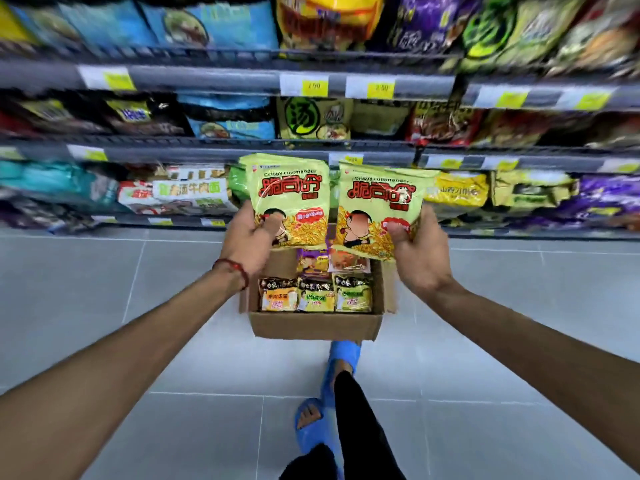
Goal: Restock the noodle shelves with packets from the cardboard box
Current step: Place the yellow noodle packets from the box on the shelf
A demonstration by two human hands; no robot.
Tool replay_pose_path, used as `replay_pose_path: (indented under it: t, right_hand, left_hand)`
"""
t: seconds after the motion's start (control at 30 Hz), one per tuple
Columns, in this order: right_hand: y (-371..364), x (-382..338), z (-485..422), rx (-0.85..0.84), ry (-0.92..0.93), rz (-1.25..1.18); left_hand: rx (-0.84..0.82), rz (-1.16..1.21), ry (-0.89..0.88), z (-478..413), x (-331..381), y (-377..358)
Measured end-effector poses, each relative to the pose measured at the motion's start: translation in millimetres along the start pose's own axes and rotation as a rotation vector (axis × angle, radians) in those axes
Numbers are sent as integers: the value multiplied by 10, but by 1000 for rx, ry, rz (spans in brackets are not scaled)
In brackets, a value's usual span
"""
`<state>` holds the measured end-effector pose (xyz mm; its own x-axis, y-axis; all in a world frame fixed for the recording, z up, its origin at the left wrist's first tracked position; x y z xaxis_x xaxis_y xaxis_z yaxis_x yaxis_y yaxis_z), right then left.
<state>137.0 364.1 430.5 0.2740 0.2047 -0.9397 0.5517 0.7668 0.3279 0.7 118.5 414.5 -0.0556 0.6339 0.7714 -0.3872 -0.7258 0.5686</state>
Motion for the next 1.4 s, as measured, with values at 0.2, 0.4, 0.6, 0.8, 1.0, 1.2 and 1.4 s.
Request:
replay_pose_path:
  t: [0.2, 0.4, 0.6, 0.8, 1.0, 1.2, 1.4]
  right_hand:
    - [872, -1160, 349, 86, 176, -1]
    - [1893, -2079, 530, 204, 275, -87]
    - [2952, -2695, 458, 253, 313, -163]
    - [3995, -3134, 396, 278, 438, -172]
    - [4864, -3465, 233, 299, 525, -202]
    - [5536, -3908, -116, 357, 637, -212]
    - [6029, -4330, -697, 383, 744, -233]
  left_hand:
    - [28, 12, -198, 479, 1374, 544]
    - [75, 0, -386, 1053, 2681, 747]
    - [149, 20, -475, 1525, 3769, 680]
    - [210, 82, -564, 1874, 4778, 359]
    - [261, 123, -638, 2079, 5600, 79]
    - [314, 121, -704, 2002, 6486, -27]
    - [341, 156, -809, 1723, 7346, -105]
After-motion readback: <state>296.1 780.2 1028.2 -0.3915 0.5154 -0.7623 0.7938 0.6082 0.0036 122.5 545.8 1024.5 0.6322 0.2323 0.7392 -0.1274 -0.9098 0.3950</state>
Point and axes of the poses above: each hand's wrist, its own z-axis away from the middle knuckle, its own y-axis out of the back of the hand, x = y × z, the point moved 9 cm from there along -z, towards the middle knuckle, and after that the axes turned 14 degrees about -z, right-handed, at the moved point
